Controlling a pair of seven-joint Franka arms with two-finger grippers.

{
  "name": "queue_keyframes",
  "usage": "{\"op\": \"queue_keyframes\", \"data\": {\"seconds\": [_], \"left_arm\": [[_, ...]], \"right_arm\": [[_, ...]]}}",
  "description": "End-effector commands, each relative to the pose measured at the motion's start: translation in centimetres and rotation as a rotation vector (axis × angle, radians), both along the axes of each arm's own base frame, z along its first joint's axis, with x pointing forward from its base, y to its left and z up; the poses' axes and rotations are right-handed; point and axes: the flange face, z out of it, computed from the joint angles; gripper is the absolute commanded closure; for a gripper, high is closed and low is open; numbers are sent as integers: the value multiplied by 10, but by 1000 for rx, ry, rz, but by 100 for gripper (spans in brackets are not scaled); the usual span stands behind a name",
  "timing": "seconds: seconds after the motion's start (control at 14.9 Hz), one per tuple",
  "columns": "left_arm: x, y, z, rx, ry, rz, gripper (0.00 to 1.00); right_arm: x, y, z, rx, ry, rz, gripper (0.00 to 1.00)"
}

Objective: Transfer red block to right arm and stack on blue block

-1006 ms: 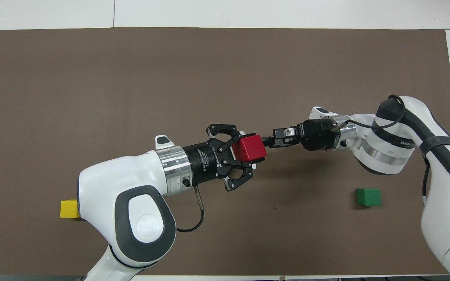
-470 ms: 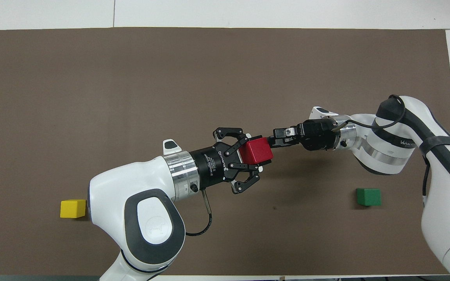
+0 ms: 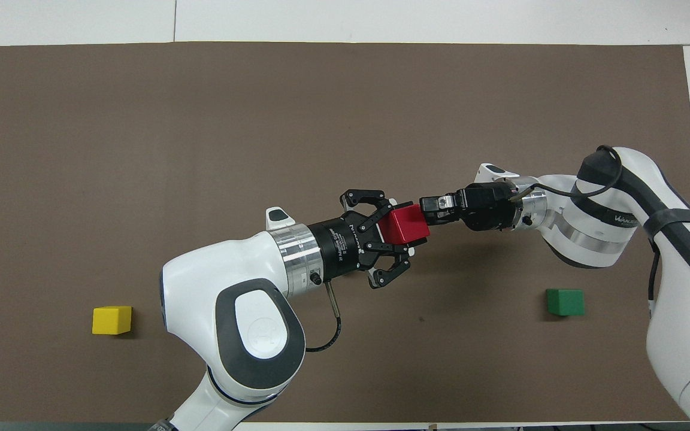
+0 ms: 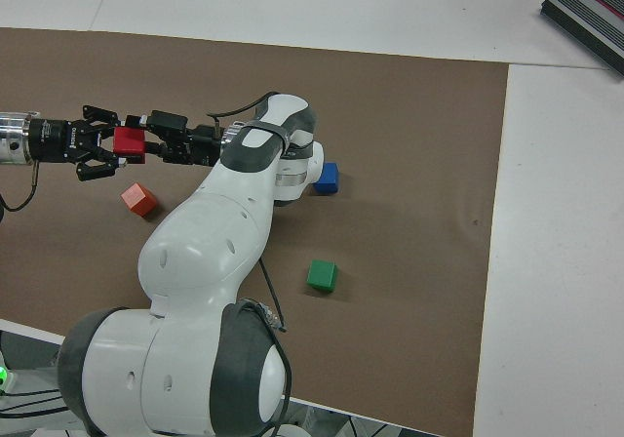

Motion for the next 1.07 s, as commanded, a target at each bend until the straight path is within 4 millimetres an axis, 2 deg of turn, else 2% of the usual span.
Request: {"op": "queue_keyframes", "data": {"seconds": [0.0, 0.13, 0.6, 0.74, 0.87, 0.94, 1.01], "left_arm": [[8, -16, -4, -9, -9, 20, 100], [12, -22, -2, -18, -11, 18, 100], [12, -22, -7, -11, -13, 12, 100], [12, -22, -7, -10, -15, 11, 100], [12, -22, -7, -8, -20, 8, 100], [12, -22, -7, -8, -20, 8, 100], [12, -22, -7, -8, -21, 8, 100]], "right_arm": [[-2, 3, -1, 3, -22, -37, 0], [-2, 3, -2, 0, -20, -39, 0], [1, 2, -5, -25, -17, -57, 2], [-2, 11, -4, -26, -18, -41, 4], [-2, 12, -5, -27, -18, -41, 5], [-1, 11, -5, -28, -18, -43, 10], [-1, 11, -5, -30, -18, -45, 30]]}}
